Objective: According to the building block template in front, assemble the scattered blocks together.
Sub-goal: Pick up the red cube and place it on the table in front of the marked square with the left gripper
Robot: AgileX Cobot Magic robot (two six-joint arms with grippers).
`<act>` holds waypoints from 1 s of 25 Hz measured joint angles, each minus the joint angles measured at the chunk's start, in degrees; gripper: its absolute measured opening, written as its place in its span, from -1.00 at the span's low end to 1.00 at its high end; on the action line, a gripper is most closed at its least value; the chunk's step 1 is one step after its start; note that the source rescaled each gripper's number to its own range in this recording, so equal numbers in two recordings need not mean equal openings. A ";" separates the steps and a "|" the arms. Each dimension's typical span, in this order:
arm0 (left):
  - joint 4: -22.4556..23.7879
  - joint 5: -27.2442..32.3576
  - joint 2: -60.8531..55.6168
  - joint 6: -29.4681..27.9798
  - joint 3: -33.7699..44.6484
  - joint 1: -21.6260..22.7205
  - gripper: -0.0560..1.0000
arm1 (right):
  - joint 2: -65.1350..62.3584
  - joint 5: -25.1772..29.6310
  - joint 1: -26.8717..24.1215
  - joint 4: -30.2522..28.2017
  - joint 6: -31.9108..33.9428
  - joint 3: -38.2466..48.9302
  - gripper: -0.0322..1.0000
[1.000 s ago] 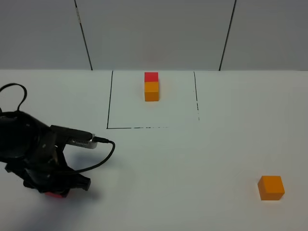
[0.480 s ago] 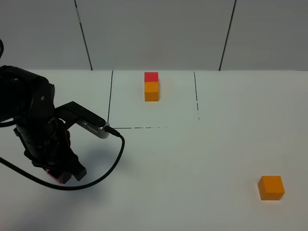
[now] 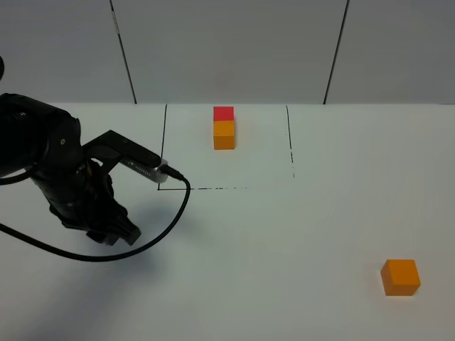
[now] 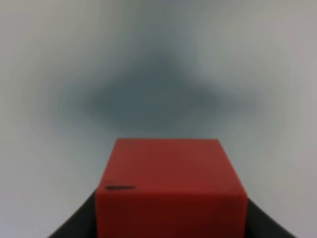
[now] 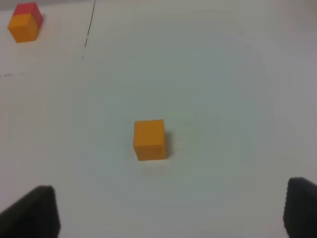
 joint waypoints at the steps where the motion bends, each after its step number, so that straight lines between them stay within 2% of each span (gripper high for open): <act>1: 0.00 -0.69 0.00 1.92 -0.36 0.00 -0.89 | 0.00 0.00 0.00 0.00 0.00 0.00 0.63; 6: -0.37 -0.85 0.16 16.02 -2.26 0.00 -0.89 | 0.00 0.00 0.00 0.00 0.00 0.00 0.63; 10: -2.50 4.33 2.81 24.03 -7.12 0.00 -0.89 | 0.00 0.00 0.00 0.00 0.00 0.00 0.63; 16: -2.92 12.42 11.46 26.06 -17.27 -1.75 -0.89 | 0.00 0.00 0.00 0.00 0.00 0.00 0.63; 20: -2.12 15.41 16.98 26.29 -24.39 -6.43 -0.89 | 0.00 0.00 0.00 0.00 0.00 0.00 0.63; 25: 1.97 17.55 23.74 27.30 -31.73 -12.60 -0.89 | 0.00 0.00 0.00 0.00 0.00 0.00 0.63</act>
